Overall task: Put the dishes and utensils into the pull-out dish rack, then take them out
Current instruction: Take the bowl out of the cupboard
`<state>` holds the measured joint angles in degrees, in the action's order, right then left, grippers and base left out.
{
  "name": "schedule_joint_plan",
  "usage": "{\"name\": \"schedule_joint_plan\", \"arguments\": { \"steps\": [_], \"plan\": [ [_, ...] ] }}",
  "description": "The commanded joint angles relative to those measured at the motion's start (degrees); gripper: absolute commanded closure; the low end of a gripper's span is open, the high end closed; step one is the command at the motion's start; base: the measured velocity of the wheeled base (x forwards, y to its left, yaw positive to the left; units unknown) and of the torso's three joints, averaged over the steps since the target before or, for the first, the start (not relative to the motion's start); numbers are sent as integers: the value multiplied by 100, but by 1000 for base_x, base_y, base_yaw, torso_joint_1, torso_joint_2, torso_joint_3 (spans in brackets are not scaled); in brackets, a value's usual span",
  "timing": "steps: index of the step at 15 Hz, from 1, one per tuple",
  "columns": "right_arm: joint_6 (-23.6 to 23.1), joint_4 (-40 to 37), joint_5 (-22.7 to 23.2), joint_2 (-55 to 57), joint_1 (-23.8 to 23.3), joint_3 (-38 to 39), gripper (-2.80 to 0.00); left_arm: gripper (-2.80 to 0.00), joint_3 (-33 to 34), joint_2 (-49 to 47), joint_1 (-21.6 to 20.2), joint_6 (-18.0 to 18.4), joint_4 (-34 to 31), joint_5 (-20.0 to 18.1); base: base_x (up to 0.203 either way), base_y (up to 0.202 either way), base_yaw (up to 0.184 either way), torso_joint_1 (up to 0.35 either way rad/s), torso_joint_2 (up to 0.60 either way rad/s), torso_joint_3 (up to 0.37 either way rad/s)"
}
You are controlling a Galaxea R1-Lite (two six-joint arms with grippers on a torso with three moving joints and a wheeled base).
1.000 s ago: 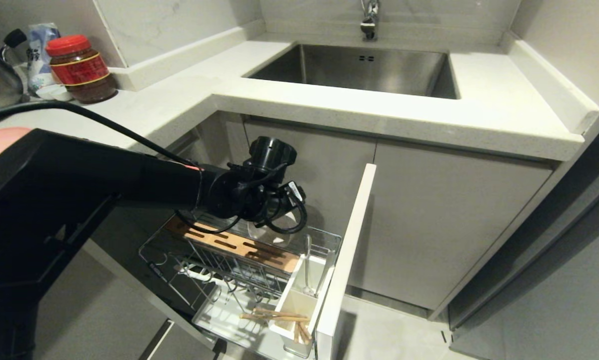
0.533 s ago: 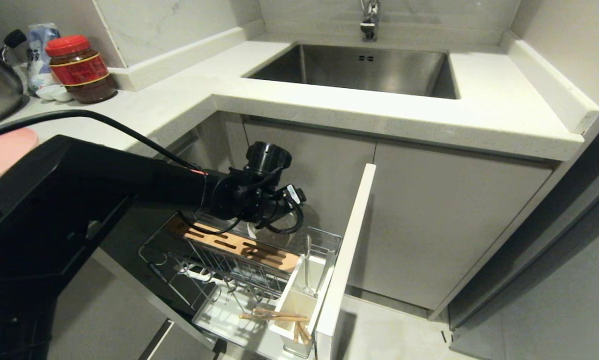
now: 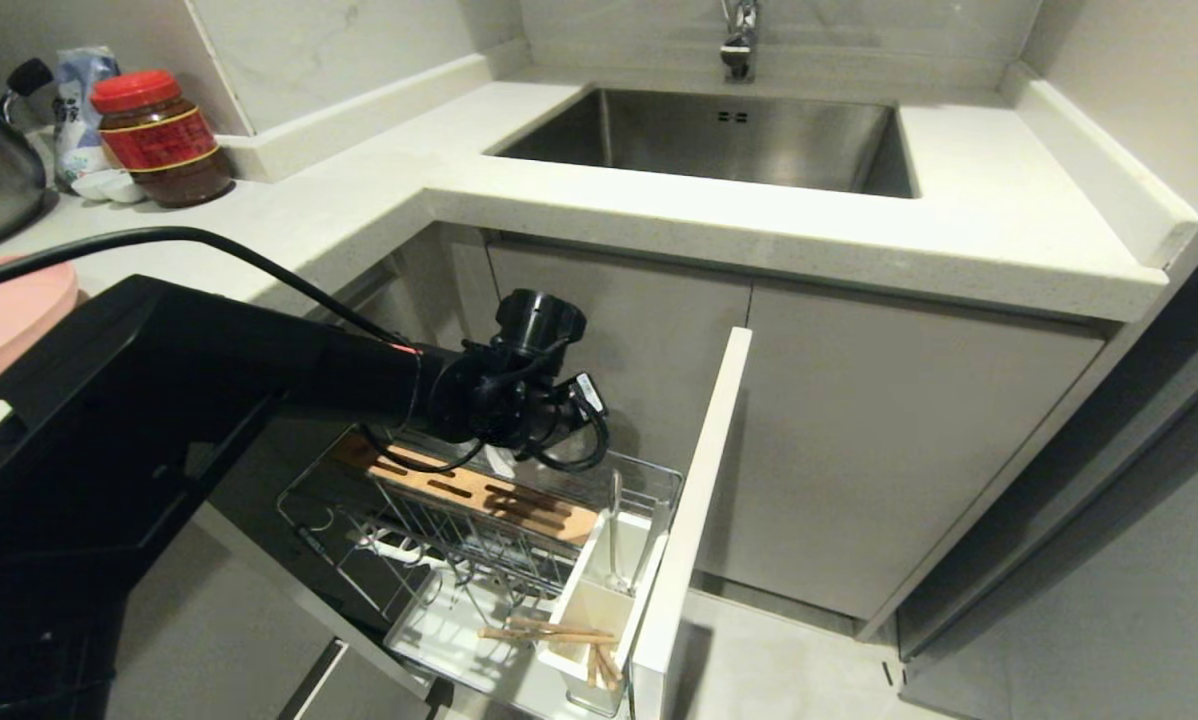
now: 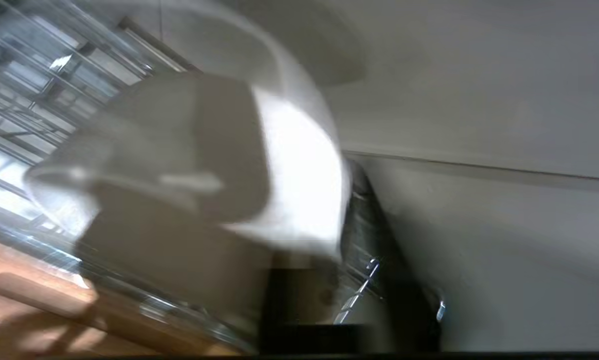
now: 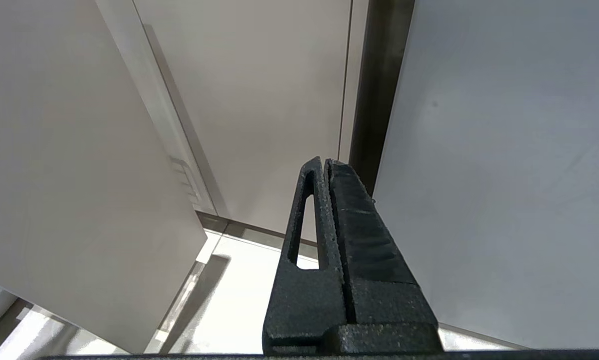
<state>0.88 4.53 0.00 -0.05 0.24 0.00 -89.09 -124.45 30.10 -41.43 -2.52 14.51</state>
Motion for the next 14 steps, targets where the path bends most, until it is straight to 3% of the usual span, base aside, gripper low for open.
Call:
{"name": "schedule_joint_plan", "arguments": {
  "steps": [1,6,14],
  "plan": [
    [0,4,0,5,2,149,0,0,6,36,-4,-49,-29,8,0,0,0,0,0,0],
    [0,4,0,5,2,149,0,0,31,294,33,-129,-38,0,0,0,0,0,0,0],
    [0,4,0,5,2,149,0,0,227,2364,205,-203,-61,93,0,0,0,0,0,0]
  ]
}}
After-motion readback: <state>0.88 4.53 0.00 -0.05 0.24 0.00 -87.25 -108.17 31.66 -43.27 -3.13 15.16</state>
